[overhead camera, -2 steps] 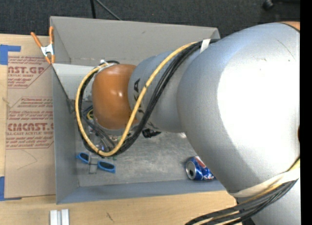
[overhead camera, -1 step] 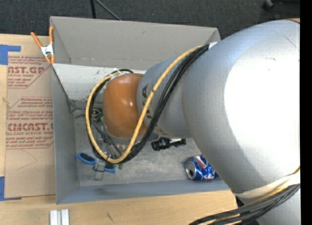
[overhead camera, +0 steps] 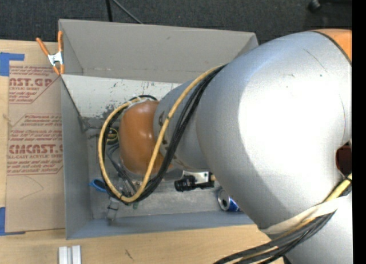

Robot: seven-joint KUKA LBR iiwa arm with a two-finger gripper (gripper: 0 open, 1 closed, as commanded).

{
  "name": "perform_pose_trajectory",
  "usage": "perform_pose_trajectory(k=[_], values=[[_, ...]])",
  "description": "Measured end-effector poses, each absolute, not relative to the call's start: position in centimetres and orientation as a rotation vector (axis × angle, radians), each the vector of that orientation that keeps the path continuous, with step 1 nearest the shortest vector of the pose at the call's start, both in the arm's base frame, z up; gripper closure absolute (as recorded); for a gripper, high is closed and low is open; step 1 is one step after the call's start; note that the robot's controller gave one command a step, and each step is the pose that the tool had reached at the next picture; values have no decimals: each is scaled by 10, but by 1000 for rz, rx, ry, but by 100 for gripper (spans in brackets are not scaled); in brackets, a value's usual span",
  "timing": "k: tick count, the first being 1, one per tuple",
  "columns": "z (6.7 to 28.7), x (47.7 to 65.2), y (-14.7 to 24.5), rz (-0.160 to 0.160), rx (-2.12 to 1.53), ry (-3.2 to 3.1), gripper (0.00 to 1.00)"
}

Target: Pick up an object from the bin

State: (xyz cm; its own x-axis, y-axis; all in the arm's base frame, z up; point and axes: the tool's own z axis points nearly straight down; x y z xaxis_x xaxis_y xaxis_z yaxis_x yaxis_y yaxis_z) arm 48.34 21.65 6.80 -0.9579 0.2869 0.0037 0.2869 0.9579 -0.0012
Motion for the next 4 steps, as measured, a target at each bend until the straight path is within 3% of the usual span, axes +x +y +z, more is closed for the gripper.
perform_pose_trajectory(k=[1,2,3,4], values=[[67,483,217,1,-454,-3103,0],[68,483,216,1,-456,-3104,100],[184,485,218,-8,-454,-3115,100],[186,485,219,-2,-450,-3110,100]])
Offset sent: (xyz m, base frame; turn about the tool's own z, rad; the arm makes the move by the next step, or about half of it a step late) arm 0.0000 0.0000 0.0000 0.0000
